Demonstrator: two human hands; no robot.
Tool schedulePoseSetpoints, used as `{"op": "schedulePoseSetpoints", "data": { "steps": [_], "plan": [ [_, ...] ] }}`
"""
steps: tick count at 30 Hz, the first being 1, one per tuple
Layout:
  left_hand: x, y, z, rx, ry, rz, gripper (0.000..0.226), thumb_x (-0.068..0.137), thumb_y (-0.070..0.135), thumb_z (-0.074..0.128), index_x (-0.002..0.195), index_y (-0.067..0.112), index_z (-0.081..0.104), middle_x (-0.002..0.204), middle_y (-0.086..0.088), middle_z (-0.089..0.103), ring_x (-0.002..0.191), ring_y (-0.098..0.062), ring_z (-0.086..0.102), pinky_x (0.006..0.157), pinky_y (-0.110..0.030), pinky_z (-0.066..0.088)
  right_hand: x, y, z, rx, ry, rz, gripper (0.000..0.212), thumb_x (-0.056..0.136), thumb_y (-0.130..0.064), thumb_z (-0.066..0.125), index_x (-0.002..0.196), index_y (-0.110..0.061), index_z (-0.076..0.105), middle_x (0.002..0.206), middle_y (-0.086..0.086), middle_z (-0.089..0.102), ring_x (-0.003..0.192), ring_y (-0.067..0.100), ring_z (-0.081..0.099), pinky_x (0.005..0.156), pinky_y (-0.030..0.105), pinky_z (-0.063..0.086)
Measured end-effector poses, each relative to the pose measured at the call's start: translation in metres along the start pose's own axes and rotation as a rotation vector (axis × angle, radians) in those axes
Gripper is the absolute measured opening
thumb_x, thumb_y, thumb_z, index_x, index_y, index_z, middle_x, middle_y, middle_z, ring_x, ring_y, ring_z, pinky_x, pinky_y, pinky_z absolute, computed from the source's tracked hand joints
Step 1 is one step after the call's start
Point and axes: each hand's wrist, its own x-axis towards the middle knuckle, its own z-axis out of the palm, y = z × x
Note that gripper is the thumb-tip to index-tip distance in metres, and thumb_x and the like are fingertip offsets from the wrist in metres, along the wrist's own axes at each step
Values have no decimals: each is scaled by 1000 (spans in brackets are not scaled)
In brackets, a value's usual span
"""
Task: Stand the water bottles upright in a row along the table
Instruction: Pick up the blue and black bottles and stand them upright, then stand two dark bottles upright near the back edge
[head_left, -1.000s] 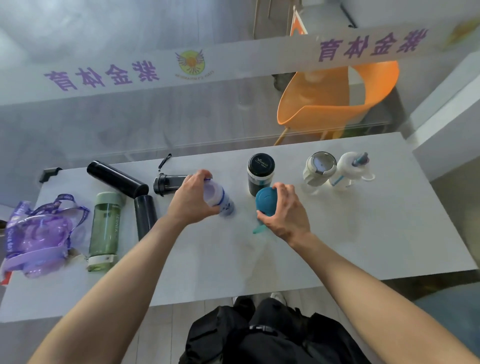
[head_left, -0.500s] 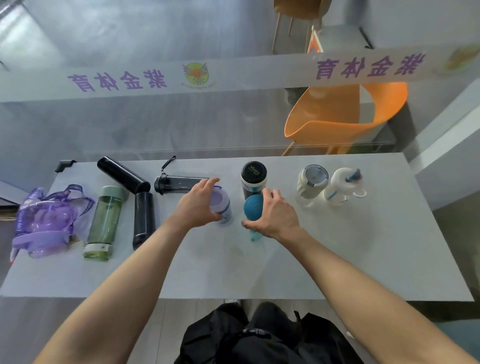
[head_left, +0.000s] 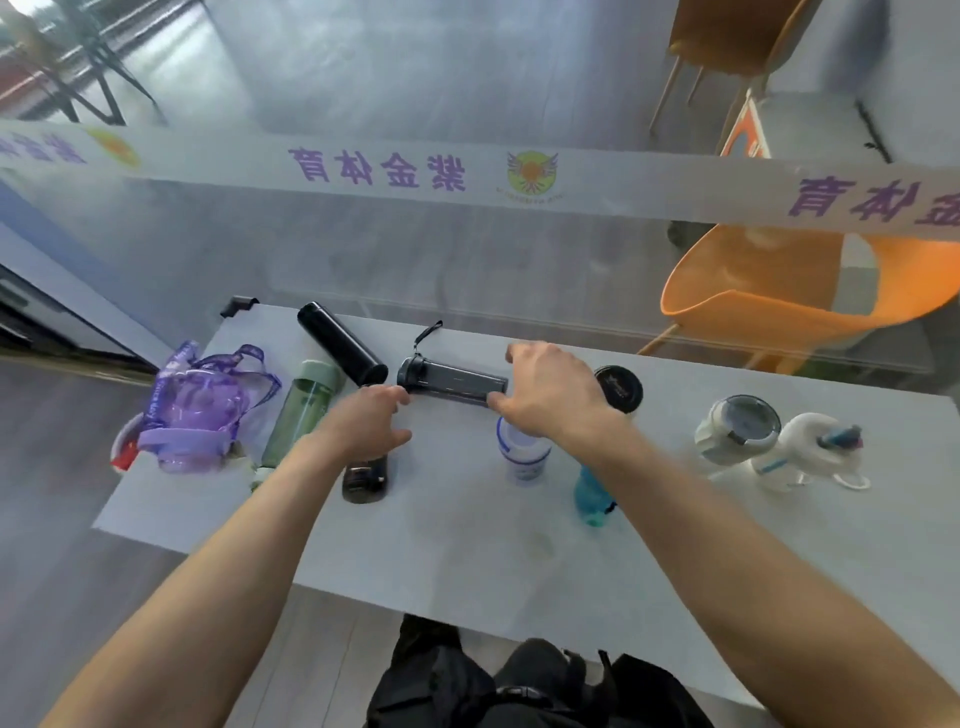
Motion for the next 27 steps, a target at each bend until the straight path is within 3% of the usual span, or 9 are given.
{"op": "schedulePoseSetpoints", "data": {
  "steps": [3, 6, 9, 13, 17, 19, 22, 24, 27],
  "plan": [
    [13, -37, -1, 42, -19, 0, 58, 89, 46, 74, 141, 24, 62, 127, -1, 69, 116, -27, 68, 96, -45, 58, 40, -41, 29, -26, -69, -33, 39, 94, -40, 68, 123, -16, 60, 121, 8, 65, 108, 33, 66, 78, 36, 45],
    [31, -71, -6, 66, -50, 2, 56, 92, 47, 72, 143, 26, 61, 130, 1, 67, 121, -25, 65, 98, -44, 57, 81, -78, 66, -46, -116, -56, 37, 94, -33, 69, 124, -13, 61, 123, 11, 64, 111, 35, 68, 81, 37, 48],
    [50, -106, -9, 60, -97, 29, 55, 92, 48, 71, 141, 26, 62, 131, 0, 67, 125, -26, 64, 100, -43, 56, 120, -102, 112, -88, -185, -62, 46, 93, -30, 72, 133, -13, 55, 129, 12, 60, 120, 36, 63, 95, 44, 52],
    [76, -147, -16, 62, -180, 49, 54, 89, 48, 67, 138, 28, 61, 129, 0, 67, 124, -27, 64, 99, -46, 57, 173, -113, 165, -227, -242, -38, 63, 85, -16, 73, 142, -18, 46, 133, 13, 51, 123, 34, 57, 94, 45, 51],
    [95, -172, -22, 92, -218, 67, 47, 89, 45, 64, 132, 26, 62, 127, 0, 67, 119, -29, 65, 95, -46, 58, 213, -112, 196, -320, -299, 26, 95, 83, -23, 76, 163, -25, 25, 142, 14, 45, 127, 35, 53, 95, 49, 50],
    [102, -178, -20, 103, -226, 85, 44, 90, 43, 63, 130, 26, 62, 126, 0, 66, 116, -29, 67, 92, -47, 58, 223, -110, 203, -321, -327, 35, 83, 83, -23, 75, 156, -24, 37, 139, 14, 49, 122, 35, 58, 94, 49, 50],
    [111, -183, -16, 111, -231, 126, 46, 93, 42, 65, 135, 25, 61, 127, -1, 65, 115, -30, 68, 90, -46, 58, 226, -107, 202, -300, -269, 12, 53, 80, -26, 76, 128, -20, 56, 124, 12, 54, 106, 33, 64, 86, 43, 51],
    [117, -182, -15, 118, -219, 145, 46, 92, 37, 66, 136, 24, 60, 126, -1, 64, 113, -31, 68, 86, -45, 58, 223, -107, 189, -236, -186, 36, 55, 78, -35, 78, 127, -20, 57, 123, 11, 54, 102, 34, 65, 85, 42, 52],
    [128, -177, -15, 73, -163, 170, 50, 87, 22, 66, 137, 27, 63, 125, 2, 62, 114, -28, 66, 81, -40, 55, 210, -106, 157, 10, 59, 140, 75, 76, -48, 81, 141, -21, 54, 127, 11, 56, 104, 35, 66, 88, 42, 56]
  ]
}}
